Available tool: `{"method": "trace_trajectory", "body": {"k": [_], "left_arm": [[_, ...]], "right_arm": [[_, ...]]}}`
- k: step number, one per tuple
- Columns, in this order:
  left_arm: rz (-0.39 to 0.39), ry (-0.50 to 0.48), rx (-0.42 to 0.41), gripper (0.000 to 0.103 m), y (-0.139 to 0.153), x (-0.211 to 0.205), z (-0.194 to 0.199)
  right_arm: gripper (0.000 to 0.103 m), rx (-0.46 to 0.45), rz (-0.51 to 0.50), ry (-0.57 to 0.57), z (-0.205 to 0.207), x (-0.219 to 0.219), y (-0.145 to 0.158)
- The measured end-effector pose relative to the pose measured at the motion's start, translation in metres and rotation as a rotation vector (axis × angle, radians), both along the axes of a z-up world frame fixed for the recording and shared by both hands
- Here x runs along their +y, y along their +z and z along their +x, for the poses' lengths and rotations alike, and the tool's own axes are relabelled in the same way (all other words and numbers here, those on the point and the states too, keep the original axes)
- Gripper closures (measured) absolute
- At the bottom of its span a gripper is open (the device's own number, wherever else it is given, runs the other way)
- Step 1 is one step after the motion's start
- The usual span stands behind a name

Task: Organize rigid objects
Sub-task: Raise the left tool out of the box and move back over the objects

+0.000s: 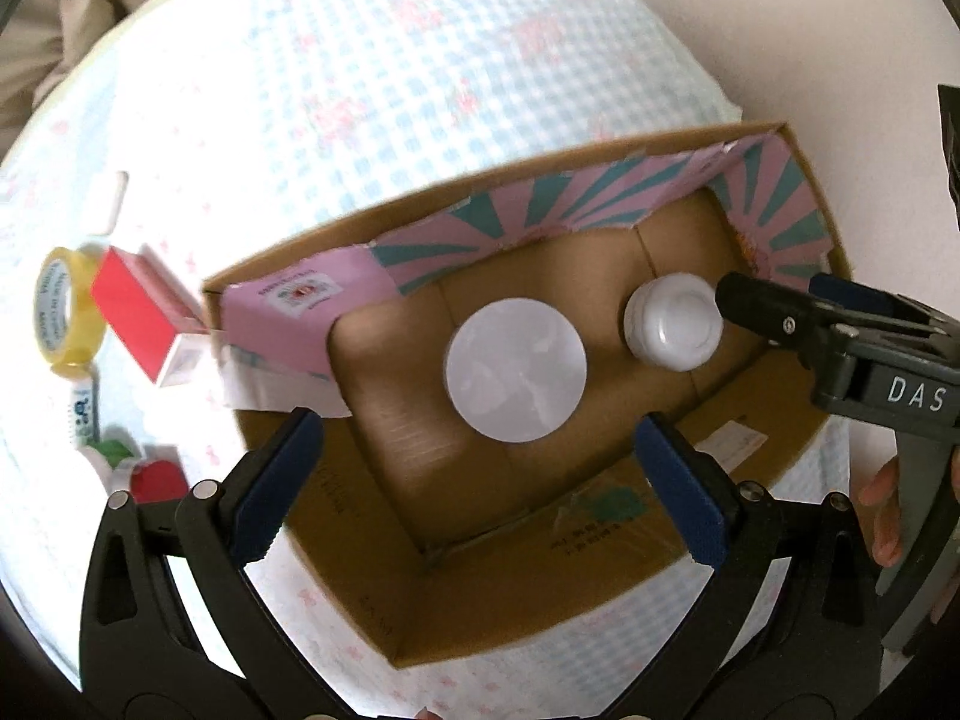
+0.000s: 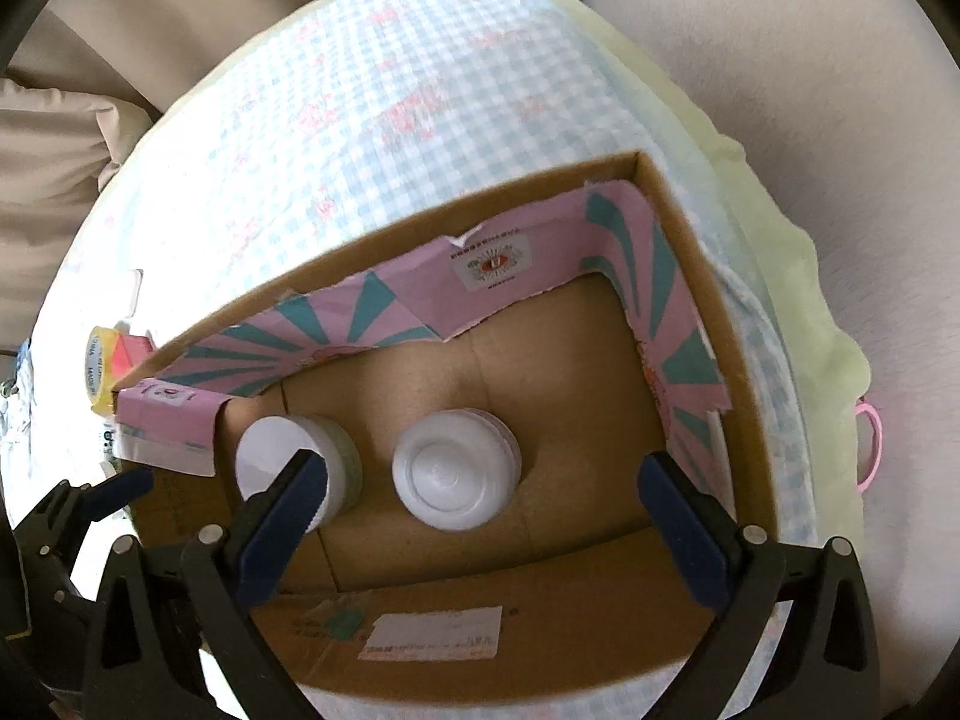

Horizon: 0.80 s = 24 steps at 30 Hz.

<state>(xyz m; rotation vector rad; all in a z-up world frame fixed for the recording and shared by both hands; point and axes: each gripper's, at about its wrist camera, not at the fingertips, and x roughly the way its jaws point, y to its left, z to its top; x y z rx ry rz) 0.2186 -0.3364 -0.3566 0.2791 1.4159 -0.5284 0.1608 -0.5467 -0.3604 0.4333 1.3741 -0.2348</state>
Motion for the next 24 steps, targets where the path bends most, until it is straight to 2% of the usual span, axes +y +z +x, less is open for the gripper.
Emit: {"method": "trace_trajectory", "body": {"k": [8,12,18,24], "left_arm": [[-0.035,0.016,-0.087,0.0,0.049,0.003,-0.023],[-0.05,0.03,-0.132,0.0,0.072,0.013,-0.022],[-0.078,0.073,-0.213,0.0,0.12,0.047,-0.043],[-0.075,0.097,-0.314,0.0,0.173,0.083,-0.067]], "right_arm": [[0.0,-0.046,-0.044,0.024,-0.012,0.018,0.04],[0.0,-0.086,-0.065,0.024,-0.023,0.02,0.064],[0.0,-0.142,-0.109,0.052,-0.038,0.034,0.098],[0.0,-0.222,-0.131,0.085,-0.058,0.061,0.141]]}}
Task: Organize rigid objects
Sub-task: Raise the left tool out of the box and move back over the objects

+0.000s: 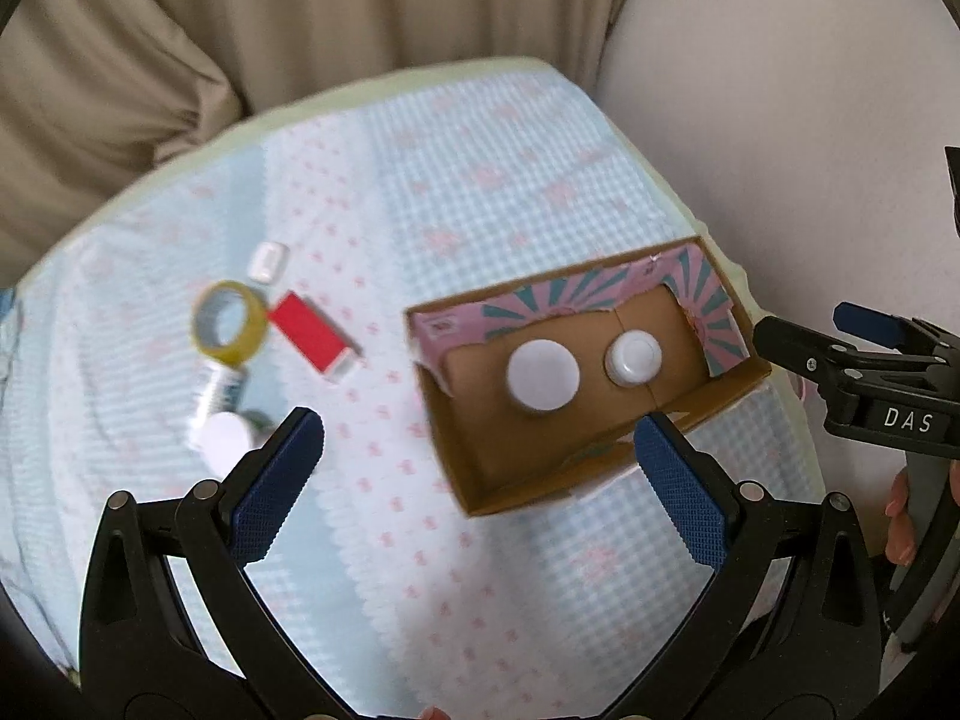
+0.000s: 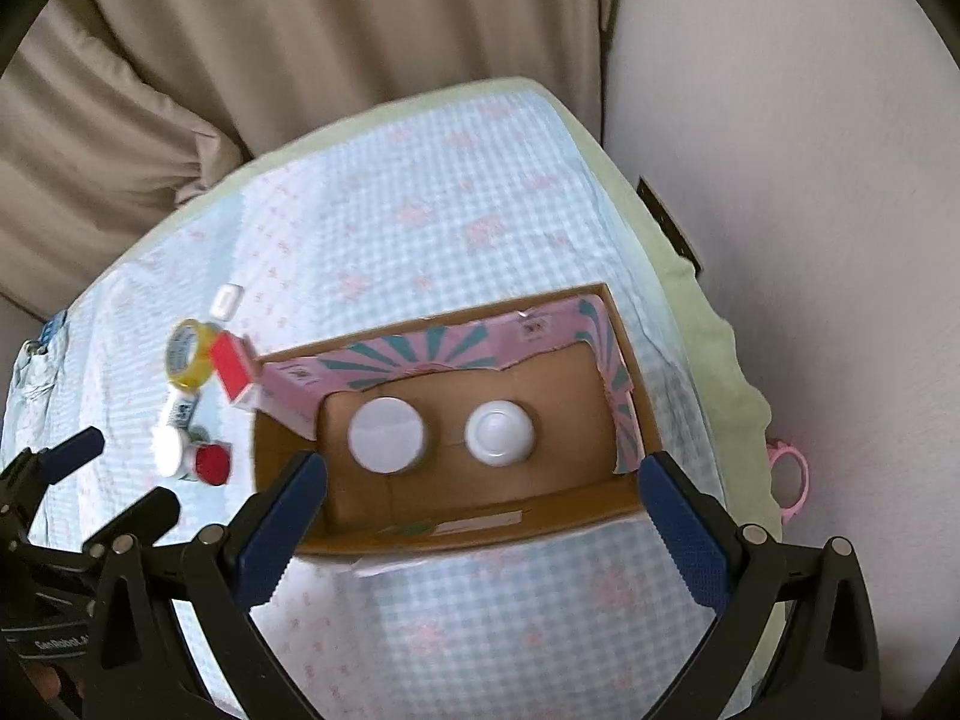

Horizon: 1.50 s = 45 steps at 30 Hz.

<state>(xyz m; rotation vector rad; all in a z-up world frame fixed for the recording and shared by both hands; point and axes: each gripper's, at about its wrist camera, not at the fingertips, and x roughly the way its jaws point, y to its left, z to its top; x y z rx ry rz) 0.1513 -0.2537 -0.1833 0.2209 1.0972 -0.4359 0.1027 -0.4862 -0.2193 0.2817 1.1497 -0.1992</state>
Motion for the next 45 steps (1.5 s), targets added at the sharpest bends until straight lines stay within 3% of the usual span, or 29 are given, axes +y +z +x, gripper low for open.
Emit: {"method": "trace_trajectory", "body": {"k": [10,17,23,27,32,40,45], "left_arm": [[-0.063,0.029,-0.141,0.0,0.075,0.079,-0.029],[-0.145,0.073,-0.14,0.0,0.096,0.167,-0.019],[-0.113,0.102,-0.207,0.0,0.104,0.242,-0.005],[-0.016,0.098,-0.21,0.0,0.097,0.283,0.014],[-0.031,0.031,-0.167,0.0,0.087,0.322,0.039],[-0.023,0.016,-0.058,0.0,0.046,0.338,0.09],[-0.006,0.011,0.038,0.0,0.01,0.33,0.129]], "right_arm": [[0.0,-0.101,-0.067,0.053,-0.028,0.069,0.063],[0.0,-0.161,-0.088,0.051,-0.032,0.135,0.097],[0.0,-0.2,-0.125,0.039,-0.025,0.199,0.118],[0.0,-0.216,-0.12,0.015,-0.014,0.236,0.122],[0.0,-0.207,-0.1,0.006,0.003,0.276,0.119],[0.0,-0.165,-0.073,0.087,0.045,0.317,0.096],[0.0,-0.134,-0.055,0.126,0.075,0.32,0.078]]}}
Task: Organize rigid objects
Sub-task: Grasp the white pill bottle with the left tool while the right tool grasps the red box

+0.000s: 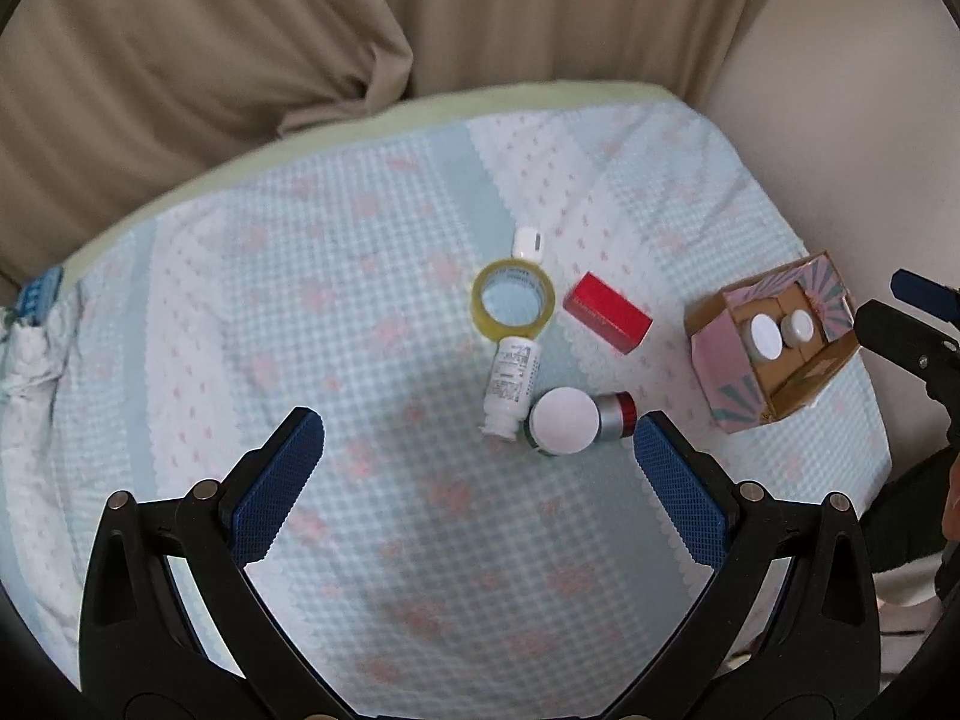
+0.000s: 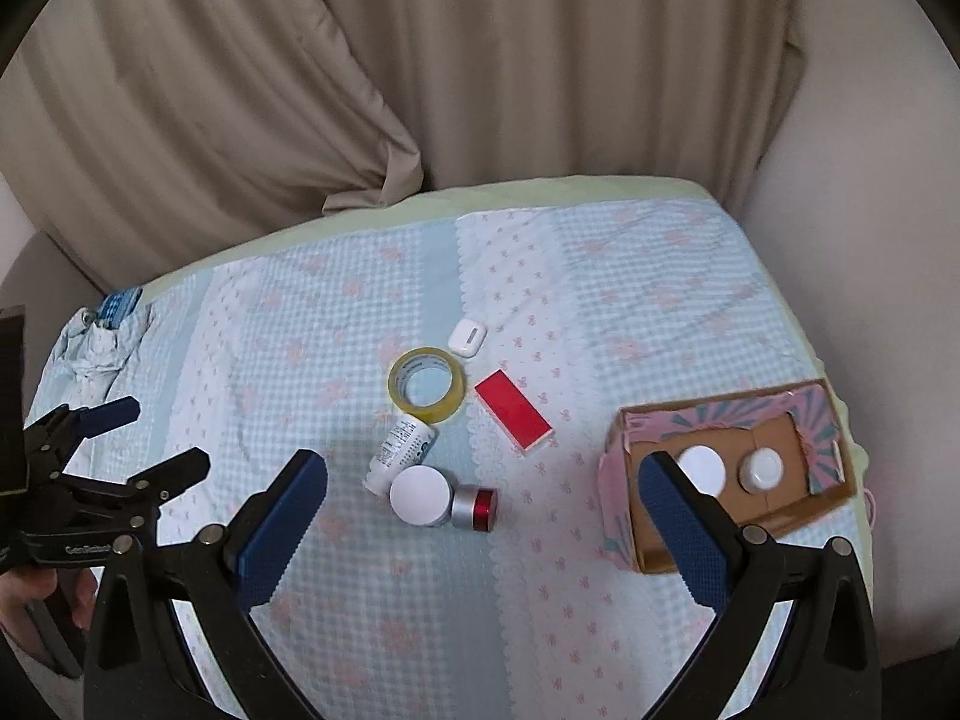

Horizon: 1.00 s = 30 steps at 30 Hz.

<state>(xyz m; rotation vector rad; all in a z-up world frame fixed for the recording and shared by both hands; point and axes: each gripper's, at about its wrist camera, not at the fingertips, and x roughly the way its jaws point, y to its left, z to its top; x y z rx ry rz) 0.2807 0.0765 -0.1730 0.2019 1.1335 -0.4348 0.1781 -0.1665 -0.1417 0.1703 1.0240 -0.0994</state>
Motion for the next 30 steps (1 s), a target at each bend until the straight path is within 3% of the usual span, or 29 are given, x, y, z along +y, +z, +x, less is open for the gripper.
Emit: {"method": "trace_trajectory", "body": {"k": [4,12,24,30], "left_arm": [[0.021,-0.024,0.09,0.0,-0.034,-0.019,0.032],[0.099,-0.102,0.297,0.0,-0.136,-0.071,0.089],[0.242,-0.145,0.452,0.006,-0.249,-0.103,0.11],[0.265,-0.131,0.503,0.018,-0.283,-0.107,0.111]], "right_arm": [[0.0,0.041,-0.007,0.05,0.035,-0.006,-0.024],[0.0,0.143,-0.02,0.13,0.102,-0.031,-0.096],[0.0,0.326,-0.082,0.326,0.16,-0.038,-0.219],[0.018,0.42,-0.163,0.441,0.18,-0.021,-0.276]]}}
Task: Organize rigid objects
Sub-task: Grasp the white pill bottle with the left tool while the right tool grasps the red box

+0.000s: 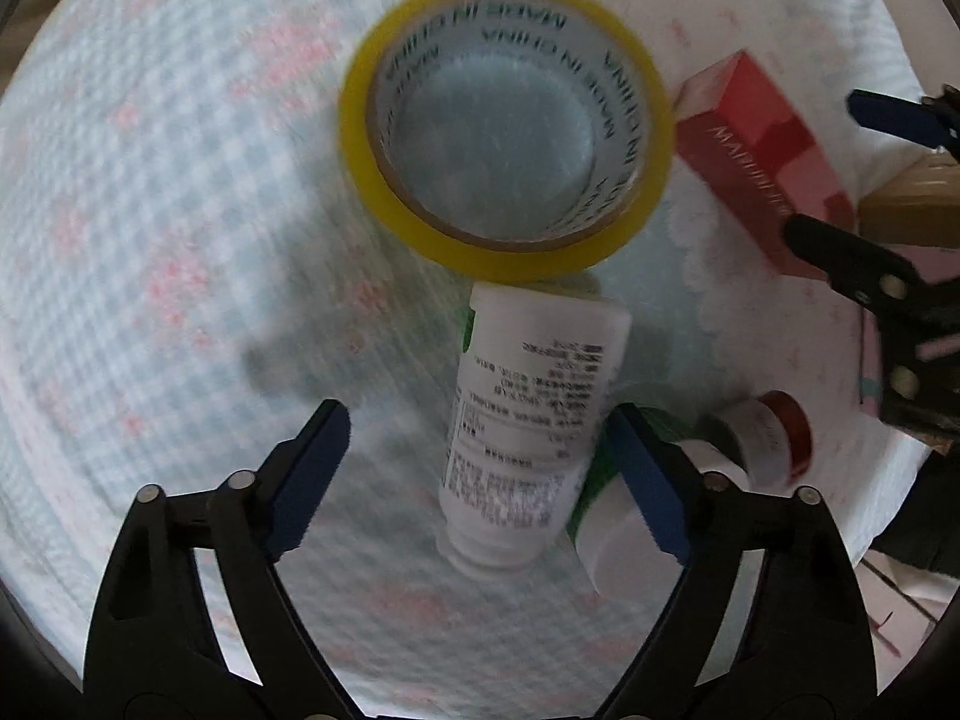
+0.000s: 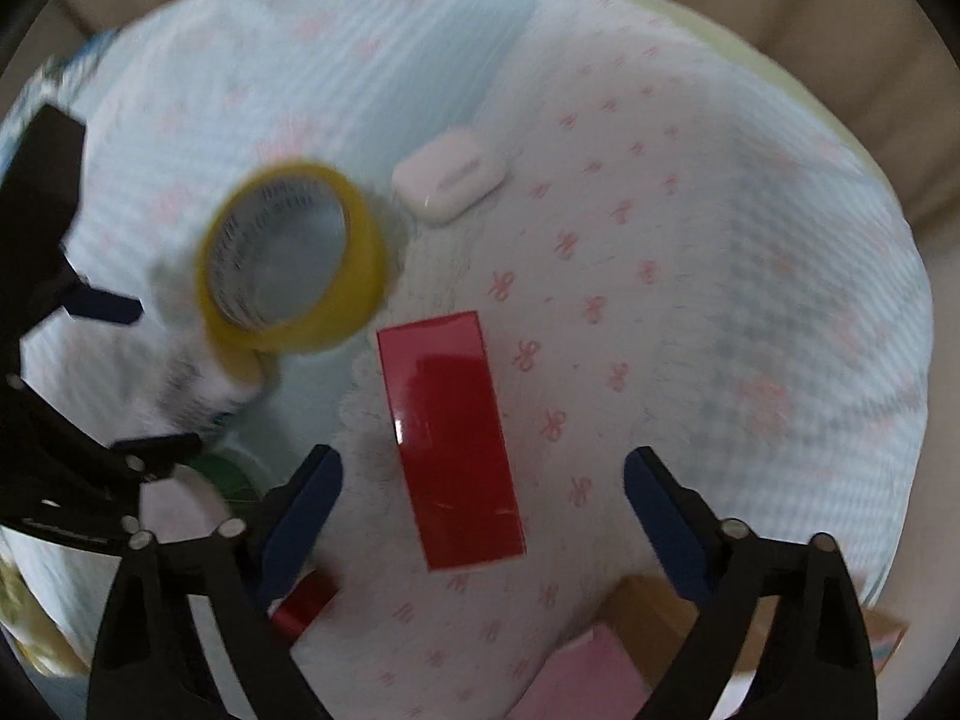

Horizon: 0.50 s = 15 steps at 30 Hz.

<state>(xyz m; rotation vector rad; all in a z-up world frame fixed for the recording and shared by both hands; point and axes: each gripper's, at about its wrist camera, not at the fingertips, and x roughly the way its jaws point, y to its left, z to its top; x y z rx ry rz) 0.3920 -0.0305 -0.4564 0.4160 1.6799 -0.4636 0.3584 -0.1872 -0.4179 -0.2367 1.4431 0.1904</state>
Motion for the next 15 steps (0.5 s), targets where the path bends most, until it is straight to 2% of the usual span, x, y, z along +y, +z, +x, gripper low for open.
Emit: {"method": "trace_trajectory", "body": {"k": [3,6,7,9,11,15], "left_arm": [[0.007,-0.014,0.007,0.021,-0.007,-0.003,-0.003],[0.0,-0.011,0.017,0.027,-0.013,-0.003,-0.005],[-0.01,-0.001,0.023,0.028,-0.013,-0.004,-0.006],[-0.027,0.011,0.028,0.037,-0.013,-0.007,-0.008],[-0.04,0.015,0.026,0.053,-0.011,-0.011,-0.009],[-0.029,0.002,0.012,0.054,-0.009,-0.018,-0.01]], "right_arm": [[0.026,0.046,-0.025,0.035,0.004,0.007,-0.024],[0.03,0.068,-0.037,0.043,0.004,0.009,-0.036],[0.035,0.072,-0.04,0.049,0.004,0.01,-0.038],[0.046,0.078,-0.048,0.062,0.004,0.013,-0.042],[0.059,0.084,-0.061,0.08,0.003,0.016,-0.045],[0.062,0.077,-0.081,0.102,-0.001,0.021,-0.046]]}}
